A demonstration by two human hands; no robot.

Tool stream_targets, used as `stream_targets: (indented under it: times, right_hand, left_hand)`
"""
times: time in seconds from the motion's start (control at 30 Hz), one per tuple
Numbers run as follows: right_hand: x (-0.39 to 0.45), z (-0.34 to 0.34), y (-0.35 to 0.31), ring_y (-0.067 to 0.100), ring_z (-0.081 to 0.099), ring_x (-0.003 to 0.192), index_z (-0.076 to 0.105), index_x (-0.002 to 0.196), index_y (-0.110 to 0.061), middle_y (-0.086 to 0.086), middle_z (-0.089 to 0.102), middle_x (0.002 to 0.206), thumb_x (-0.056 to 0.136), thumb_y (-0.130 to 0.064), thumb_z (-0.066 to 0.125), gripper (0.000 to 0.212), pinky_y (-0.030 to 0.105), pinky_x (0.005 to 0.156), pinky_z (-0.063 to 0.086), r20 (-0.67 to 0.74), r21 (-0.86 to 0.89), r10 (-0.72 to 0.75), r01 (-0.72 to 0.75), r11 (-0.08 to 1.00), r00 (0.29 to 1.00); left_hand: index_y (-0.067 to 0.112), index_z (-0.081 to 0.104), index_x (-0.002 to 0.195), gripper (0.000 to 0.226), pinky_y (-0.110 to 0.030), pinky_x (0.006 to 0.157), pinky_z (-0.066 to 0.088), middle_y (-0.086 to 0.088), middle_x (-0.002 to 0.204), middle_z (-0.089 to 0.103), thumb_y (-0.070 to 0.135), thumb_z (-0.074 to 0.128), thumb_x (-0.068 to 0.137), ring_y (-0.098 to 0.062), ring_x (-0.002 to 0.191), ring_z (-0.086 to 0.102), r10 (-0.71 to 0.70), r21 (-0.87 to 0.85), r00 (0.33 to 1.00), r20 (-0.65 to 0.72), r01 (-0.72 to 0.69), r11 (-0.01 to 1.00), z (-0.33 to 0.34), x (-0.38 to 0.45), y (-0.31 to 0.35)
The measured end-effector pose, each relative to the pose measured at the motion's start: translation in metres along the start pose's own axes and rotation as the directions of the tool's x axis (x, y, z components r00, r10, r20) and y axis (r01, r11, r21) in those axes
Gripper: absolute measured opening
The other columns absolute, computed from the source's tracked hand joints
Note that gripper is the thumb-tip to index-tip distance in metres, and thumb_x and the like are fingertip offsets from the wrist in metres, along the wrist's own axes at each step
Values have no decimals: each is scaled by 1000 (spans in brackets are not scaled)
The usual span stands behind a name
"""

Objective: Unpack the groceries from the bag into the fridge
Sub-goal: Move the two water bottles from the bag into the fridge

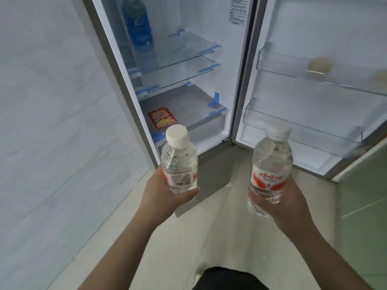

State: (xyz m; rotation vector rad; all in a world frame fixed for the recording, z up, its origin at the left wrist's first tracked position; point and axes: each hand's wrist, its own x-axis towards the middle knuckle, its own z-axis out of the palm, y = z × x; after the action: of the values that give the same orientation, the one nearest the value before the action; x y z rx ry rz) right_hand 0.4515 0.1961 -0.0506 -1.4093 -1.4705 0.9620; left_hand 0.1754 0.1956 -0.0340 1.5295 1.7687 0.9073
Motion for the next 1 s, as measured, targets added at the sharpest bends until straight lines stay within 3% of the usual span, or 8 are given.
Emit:
stream_targets:
  times: [0.2, 0.3, 0.4, 0.53, 0.7, 0.87, 1.0]
  right_hand:
    - [53, 8, -4, 10, 69, 81, 61, 103, -19, -4, 71, 90, 63, -35, 81, 48, 21, 65, 53, -17, -3, -12, 12, 1000, 1000]
    - [81, 6, 0, 15, 69, 79, 60, 103, -16, -1, 70, 86, 62, -44, 82, 54, 28, 67, 55, 15, -8, -6, 6, 1000, 1000]
    - [111, 3, 2, 9, 68, 83, 59, 108, -21, -6, 70, 91, 59, -49, 82, 61, 19, 65, 53, 14, -31, -32, 33, 999, 999]
    - [160, 1, 11, 1, 66, 89, 55, 116, -23, -12, 68, 96, 61, -33, 82, 62, 11, 65, 53, 48, -23, -55, 56, 998, 997]
    - [228, -6, 23, -3, 63, 92, 51, 108, -38, -23, 65, 98, 59, -36, 80, 57, 7, 61, 50, 153, 20, -61, 58, 998, 986]
    - [284, -8, 28, 7, 67, 93, 52, 114, -37, -15, 67, 103, 59, -37, 82, 63, 27, 77, 56, 264, 67, -86, 70, 995, 961]
    - [320, 0, 23, 12, 67, 97, 52, 121, -28, -9, 68, 108, 61, -38, 85, 69, 38, 85, 57, 299, 103, -109, 82, 991, 948]
  left_hand:
    - [32, 62, 114, 67, -24, 76, 53, 18, 96, 72, 54, 79, 53, 1, 87, 68, 44, -47, 999, -18, -45, 998, -20, 55, 10]
    - [30, 63, 114, 60, -24, 79, 52, 18, 97, 71, 43, 87, 60, 0, 89, 67, 35, -39, 999, -20, -35, 999, -21, 79, 13]
    - [32, 62, 112, 58, -29, 79, 55, 18, 96, 71, 43, 87, 61, -1, 88, 67, 6, -25, 999, -33, -6, 1000, -16, 103, 16]
    - [32, 63, 107, 62, -35, 81, 57, 15, 94, 72, 56, 76, 52, -4, 87, 68, -52, -31, 995, -88, 50, 998, -3, 137, 24]
    - [30, 65, 110, 57, -35, 85, 57, 14, 96, 74, 33, 90, 60, 0, 87, 69, -144, -92, 978, -152, 131, 987, 13, 181, 41]
    - [29, 66, 106, 50, -46, 88, 57, 10, 95, 75, 30, 89, 61, -9, 89, 72, -171, -135, 959, -227, 143, 980, 21, 220, 65]
    - [28, 66, 108, 53, -45, 88, 57, 10, 96, 75, 31, 89, 60, -8, 89, 72, -200, -163, 930, -307, 156, 974, 21, 233, 76]
